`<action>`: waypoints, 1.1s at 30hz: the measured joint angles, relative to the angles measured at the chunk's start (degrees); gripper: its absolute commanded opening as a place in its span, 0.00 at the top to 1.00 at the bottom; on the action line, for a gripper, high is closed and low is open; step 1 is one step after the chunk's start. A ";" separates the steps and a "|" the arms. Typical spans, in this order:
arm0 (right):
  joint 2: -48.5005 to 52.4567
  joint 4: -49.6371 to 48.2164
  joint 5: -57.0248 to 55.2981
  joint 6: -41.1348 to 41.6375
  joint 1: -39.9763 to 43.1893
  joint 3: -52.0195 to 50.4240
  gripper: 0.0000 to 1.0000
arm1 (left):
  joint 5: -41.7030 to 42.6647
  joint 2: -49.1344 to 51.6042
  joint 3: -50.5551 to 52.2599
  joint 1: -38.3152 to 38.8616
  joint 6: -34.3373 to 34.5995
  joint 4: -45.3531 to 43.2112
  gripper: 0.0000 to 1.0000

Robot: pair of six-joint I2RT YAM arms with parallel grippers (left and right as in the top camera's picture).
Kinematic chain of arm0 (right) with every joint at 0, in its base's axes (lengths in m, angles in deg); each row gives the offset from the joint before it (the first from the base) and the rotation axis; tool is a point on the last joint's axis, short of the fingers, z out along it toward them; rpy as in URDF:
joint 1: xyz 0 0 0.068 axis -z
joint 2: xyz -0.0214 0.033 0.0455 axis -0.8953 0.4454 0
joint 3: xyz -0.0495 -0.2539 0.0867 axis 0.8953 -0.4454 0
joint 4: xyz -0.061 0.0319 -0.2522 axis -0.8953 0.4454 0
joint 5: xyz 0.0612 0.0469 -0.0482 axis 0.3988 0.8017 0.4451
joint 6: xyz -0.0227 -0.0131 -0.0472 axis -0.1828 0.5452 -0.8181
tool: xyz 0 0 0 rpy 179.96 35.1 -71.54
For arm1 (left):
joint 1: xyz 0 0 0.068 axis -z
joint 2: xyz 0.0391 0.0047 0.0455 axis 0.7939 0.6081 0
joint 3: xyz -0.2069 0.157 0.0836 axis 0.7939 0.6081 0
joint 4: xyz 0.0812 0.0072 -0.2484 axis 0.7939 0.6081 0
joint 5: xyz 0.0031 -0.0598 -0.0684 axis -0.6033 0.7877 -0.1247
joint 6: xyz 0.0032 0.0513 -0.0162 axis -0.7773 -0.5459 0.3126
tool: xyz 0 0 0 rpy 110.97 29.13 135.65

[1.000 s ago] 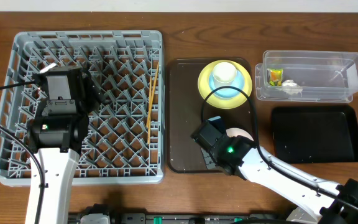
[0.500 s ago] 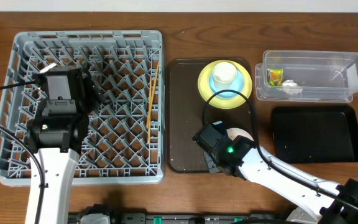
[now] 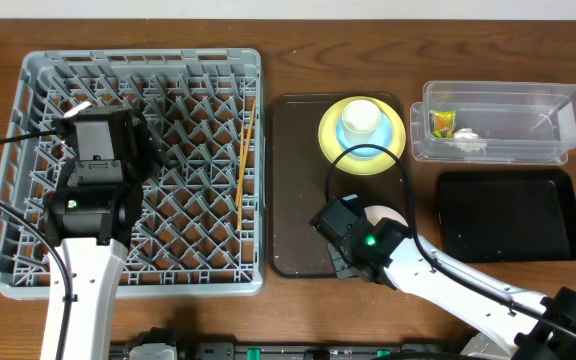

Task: Sort waste into correct bins and load items into the dishwasher rack
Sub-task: 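Close the right gripper on the white bowl rim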

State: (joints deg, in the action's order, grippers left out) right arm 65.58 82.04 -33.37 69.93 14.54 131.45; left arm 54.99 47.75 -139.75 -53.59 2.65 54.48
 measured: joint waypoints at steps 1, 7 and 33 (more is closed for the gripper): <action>0.00 0.00 0.00 0.04 0.00 -0.02 0.92 | 0.00 0.00 0.00 0.00 0.00 0.00 0.05; 0.00 -0.02 0.20 0.04 0.00 -0.07 0.89 | 0.00 0.00 0.00 0.00 0.00 0.02 0.05; 0.00 0.59 0.09 0.00 0.00 -0.74 0.99 | 0.02 0.00 0.00 0.00 0.00 0.02 0.05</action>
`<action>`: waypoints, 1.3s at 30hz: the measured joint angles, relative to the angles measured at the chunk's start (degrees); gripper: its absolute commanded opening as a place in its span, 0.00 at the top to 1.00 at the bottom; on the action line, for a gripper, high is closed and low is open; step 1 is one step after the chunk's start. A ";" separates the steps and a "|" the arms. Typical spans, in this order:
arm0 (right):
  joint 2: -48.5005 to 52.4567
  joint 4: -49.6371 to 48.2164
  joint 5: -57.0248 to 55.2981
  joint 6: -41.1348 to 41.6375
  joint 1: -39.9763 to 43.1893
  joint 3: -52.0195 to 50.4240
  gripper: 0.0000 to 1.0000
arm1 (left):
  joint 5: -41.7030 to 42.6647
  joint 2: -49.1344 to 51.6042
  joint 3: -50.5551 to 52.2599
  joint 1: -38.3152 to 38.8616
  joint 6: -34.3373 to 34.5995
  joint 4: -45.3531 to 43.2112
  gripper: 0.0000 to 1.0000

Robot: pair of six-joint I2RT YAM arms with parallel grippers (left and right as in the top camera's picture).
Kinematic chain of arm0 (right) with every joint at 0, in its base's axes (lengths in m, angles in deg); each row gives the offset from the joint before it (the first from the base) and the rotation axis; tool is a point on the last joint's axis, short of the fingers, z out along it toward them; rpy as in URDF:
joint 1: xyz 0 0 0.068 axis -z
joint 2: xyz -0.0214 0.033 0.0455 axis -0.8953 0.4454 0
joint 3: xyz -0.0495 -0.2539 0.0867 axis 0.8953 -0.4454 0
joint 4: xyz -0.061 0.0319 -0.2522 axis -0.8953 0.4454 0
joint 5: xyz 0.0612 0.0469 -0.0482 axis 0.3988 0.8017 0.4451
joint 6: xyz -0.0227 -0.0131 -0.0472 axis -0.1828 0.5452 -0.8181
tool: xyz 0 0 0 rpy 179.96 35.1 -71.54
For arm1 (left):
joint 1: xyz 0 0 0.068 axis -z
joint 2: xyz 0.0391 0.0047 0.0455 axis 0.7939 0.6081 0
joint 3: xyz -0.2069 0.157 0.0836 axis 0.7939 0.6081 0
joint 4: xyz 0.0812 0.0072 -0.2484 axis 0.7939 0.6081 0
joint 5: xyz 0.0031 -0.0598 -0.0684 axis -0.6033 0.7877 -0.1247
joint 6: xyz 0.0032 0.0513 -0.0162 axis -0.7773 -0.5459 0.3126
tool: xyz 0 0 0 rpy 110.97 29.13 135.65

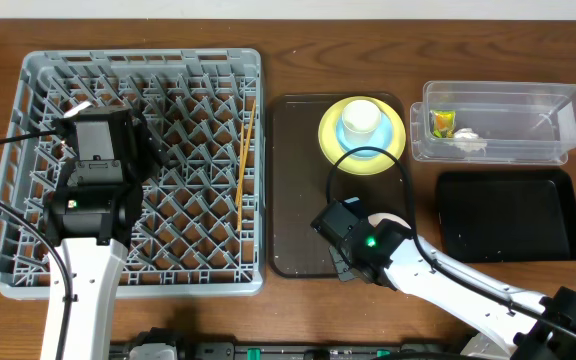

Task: Sort waste into correct bins and load items into the dishwasher rack
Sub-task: 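Close the right gripper on the white bowl rim, then lift the white bowl and carry it toward the black tray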

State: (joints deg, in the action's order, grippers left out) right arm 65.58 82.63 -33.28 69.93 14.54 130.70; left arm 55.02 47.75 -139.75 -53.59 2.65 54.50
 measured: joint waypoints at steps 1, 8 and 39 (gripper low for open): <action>0.00 0.00 -0.09 0.00 0.00 0.00 0.99 | -0.02 0.00 0.00 0.00 0.00 -0.02 0.05; 0.00 -0.63 -0.35 -0.90 0.28 0.00 0.99 | 0.00 0.00 0.00 0.00 0.00 0.00 0.05; -6.32 25.00 20.13 -23.04 40.04 25.83 0.99 | 0.00 0.00 0.00 0.00 0.00 -0.02 0.05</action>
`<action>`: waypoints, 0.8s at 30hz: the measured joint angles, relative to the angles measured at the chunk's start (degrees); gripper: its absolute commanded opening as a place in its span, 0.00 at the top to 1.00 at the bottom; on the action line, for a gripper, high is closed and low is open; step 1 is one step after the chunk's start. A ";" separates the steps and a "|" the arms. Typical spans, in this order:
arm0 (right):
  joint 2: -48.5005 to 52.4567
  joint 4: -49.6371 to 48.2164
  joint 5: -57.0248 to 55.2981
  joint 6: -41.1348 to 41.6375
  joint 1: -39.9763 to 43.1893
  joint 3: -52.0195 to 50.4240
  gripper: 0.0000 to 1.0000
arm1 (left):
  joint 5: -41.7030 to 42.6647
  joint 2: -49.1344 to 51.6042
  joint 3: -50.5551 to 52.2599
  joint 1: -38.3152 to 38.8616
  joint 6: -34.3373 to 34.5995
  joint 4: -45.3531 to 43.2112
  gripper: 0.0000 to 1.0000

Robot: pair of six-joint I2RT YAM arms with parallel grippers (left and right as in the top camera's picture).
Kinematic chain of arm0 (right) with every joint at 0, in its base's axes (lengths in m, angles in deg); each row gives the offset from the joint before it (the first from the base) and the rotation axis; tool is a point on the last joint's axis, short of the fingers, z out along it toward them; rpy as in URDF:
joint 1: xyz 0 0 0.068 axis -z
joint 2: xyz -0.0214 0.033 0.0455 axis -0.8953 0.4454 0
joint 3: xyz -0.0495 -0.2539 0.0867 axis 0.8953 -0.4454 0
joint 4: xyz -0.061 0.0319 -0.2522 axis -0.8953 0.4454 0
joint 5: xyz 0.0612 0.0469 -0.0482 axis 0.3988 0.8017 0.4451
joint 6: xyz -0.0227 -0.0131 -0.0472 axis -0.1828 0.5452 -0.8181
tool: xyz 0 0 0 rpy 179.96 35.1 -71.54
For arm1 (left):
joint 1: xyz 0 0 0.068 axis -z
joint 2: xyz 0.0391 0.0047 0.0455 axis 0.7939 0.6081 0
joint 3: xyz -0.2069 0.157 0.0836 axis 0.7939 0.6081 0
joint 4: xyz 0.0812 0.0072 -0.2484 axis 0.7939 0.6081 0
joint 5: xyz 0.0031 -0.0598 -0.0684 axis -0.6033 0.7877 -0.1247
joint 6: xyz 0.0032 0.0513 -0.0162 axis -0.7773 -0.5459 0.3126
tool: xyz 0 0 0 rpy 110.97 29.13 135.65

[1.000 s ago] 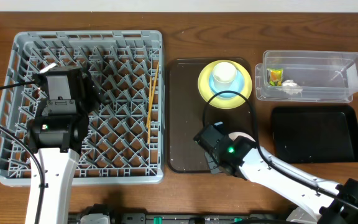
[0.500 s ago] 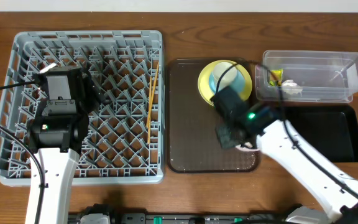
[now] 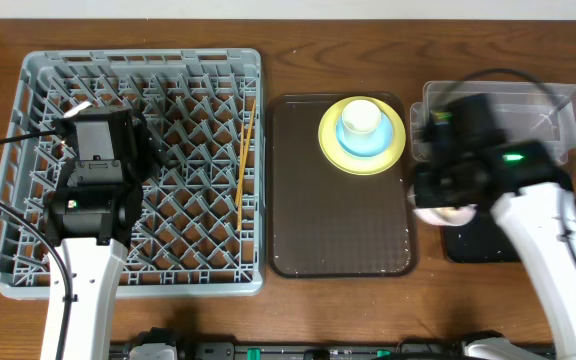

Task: Sort waste into correct bins and load items into the dishwasher rack
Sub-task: 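Lift the white bowl and carry it toward the black tray, then tip the white bowl over the black tray to dump the rice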

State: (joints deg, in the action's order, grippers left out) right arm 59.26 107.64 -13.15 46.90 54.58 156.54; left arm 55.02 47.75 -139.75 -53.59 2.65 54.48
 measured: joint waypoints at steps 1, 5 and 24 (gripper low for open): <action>-0.42 0.42 1.95 -1.44 3.17 0.00 0.99 | -0.02 0.00 0.00 0.00 0.00 0.02 0.05; -1.09 1.64 10.12 -7.82 17.55 0.00 0.99 | 0.00 0.00 0.00 0.00 0.00 0.00 0.05; -1.03 -18.34 50.73 -22.95 59.12 -17.88 0.99 | 0.00 0.00 0.00 0.00 0.00 0.00 0.05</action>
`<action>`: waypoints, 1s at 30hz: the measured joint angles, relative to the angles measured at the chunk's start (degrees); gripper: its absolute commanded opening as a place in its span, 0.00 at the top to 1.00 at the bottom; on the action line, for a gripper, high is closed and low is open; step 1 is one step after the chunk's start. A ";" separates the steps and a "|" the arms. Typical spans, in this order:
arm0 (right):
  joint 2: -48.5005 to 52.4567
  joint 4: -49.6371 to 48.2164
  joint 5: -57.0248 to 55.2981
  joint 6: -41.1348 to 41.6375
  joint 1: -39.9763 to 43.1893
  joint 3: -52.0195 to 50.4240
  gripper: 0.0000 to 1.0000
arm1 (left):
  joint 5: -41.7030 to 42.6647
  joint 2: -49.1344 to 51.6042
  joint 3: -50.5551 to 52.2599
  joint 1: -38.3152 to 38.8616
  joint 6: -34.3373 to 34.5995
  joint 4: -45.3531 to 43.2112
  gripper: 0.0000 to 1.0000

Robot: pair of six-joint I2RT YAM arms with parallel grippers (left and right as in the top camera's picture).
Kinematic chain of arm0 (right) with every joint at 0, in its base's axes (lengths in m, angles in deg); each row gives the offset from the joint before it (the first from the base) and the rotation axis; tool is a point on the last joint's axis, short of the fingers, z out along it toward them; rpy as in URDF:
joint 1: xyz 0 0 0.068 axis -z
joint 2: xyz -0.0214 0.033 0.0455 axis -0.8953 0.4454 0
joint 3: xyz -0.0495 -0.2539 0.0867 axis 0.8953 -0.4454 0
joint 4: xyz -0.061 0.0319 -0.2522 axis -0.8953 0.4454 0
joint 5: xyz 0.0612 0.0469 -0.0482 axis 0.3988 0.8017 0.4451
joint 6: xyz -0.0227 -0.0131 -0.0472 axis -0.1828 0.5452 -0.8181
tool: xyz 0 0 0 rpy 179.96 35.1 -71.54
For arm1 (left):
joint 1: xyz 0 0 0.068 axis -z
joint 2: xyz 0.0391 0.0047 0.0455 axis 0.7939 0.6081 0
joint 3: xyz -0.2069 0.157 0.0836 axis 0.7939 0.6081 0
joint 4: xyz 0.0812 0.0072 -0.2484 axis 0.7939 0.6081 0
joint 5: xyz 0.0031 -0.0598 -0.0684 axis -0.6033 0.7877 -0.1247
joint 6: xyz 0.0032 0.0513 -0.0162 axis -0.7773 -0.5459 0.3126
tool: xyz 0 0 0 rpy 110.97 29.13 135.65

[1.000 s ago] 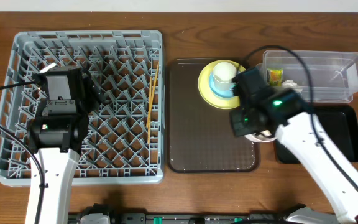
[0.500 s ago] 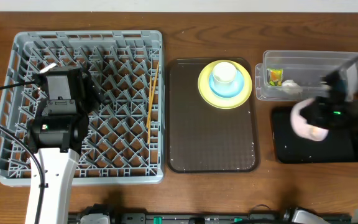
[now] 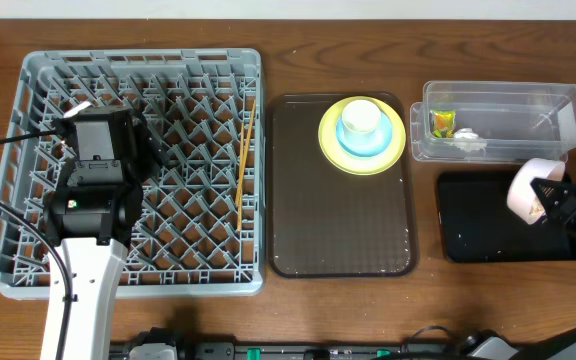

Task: Sort waste into correct bins and load items into the dishwasher rack
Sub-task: 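Tip the white bowl over the black tray to dump the rice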

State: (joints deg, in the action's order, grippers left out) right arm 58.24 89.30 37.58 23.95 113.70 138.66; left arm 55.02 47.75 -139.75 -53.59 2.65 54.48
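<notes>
My right gripper (image 3: pixel 553 200) comes in from the right edge and is shut on a white paper cup (image 3: pixel 526 188). It holds the cup tilted over the right part of the black bin (image 3: pixel 478 225). A clear bin (image 3: pixel 548 105) behind it holds a small coloured wrapper (image 3: pixel 441 122) and a white crumpled scrap (image 3: pixel 468 140). My left gripper (image 3: pixel 103 105) hangs over the upper left of the grey dishwasher rack (image 3: pixel 28 270); its fingers are hidden under the wrist. A pair of chopsticks (image 3: pixel 243 155) lies in the rack's right side.
A brown tray (image 3: pixel 338 230) sits between the rack and the bins. At its far end stands a yellow plate (image 3: pixel 333 140) carrying a light blue bowl (image 3: pixel 353 145) with a pale cup (image 3: pixel 361 117) in it. The tabletop is dark wood.
My right gripper, still holding the white cup, has moved right from the gap beside the brown tray to over the right part of the black bin. The left arm has not moved.
My right gripper was down on the white cup at the near right of the brown tray, and stayed there a second later. Then it held the cup off the tray beside the black bin's left edge. Now the cup hangs over the black bin.
</notes>
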 measured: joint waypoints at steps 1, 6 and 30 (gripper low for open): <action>0.11 -1.31 2.32 -0.20 0.63 -1.68 0.99 | -0.02 0.00 0.00 0.00 0.00 0.00 0.05; 1.77 -5.33 10.16 -0.66 3.23 -7.76 0.99 | 0.00 0.00 0.00 0.00 0.00 0.00 0.05; 16.20 -26.58 25.05 20.06 5.55 -12.22 0.99 | 0.00 0.00 0.00 0.00 0.00 0.00 0.05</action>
State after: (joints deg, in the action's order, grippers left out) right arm 74.43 62.72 62.62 44.01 119.25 126.44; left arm 55.02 47.75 -139.75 -53.59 2.65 54.48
